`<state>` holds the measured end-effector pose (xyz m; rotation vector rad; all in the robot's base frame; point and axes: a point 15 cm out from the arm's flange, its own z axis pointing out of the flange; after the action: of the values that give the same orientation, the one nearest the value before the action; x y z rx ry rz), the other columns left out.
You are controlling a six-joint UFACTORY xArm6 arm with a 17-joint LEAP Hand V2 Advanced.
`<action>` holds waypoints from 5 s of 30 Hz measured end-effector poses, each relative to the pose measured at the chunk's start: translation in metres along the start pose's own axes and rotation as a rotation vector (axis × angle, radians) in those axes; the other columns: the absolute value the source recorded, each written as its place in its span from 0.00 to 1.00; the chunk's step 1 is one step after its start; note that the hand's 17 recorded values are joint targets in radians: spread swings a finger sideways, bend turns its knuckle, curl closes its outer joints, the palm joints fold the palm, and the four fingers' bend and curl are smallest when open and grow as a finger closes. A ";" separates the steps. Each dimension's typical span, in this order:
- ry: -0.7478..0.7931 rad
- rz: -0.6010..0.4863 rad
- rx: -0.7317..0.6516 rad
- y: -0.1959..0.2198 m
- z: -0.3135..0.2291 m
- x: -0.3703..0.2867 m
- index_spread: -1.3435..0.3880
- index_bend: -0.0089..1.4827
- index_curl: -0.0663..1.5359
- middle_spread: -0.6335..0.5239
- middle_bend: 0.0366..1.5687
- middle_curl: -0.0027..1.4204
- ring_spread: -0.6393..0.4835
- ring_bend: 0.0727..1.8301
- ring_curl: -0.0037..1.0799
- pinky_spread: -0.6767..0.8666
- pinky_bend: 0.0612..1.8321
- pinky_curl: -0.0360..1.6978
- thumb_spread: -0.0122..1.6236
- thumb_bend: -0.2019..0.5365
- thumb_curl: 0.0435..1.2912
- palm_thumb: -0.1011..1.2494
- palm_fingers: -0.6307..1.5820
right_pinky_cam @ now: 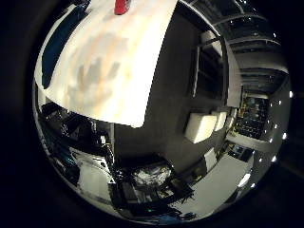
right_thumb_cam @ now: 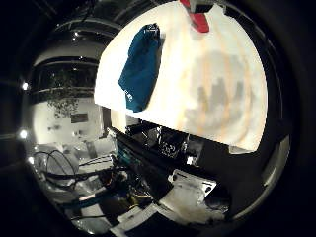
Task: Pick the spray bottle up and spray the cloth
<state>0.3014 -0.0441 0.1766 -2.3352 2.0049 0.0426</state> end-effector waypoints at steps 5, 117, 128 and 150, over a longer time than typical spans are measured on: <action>-0.002 0.002 -0.007 0.001 0.003 0.000 0.65 0.11 0.21 0.64 0.10 0.24 0.77 0.12 0.25 0.69 0.13 0.21 0.63 0.24 0.18 0.31 0.33; -0.641 0.628 0.443 -0.202 0.031 0.054 0.72 0.10 0.20 0.71 0.12 0.24 0.76 0.17 0.25 0.65 0.16 0.20 0.55 0.23 0.20 0.24 0.30; -0.654 0.633 0.456 -0.217 0.030 0.055 0.71 0.11 0.20 0.69 0.12 0.25 0.75 0.17 0.25 0.64 0.15 0.20 0.56 0.23 0.20 0.25 0.31; -0.668 0.629 0.474 -0.247 0.032 0.042 0.71 0.10 0.20 0.61 0.16 0.26 0.69 0.24 0.28 0.63 0.11 0.20 0.59 0.25 0.20 0.30 0.39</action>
<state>0.5525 -0.0461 0.1495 -1.1414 1.9885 0.2943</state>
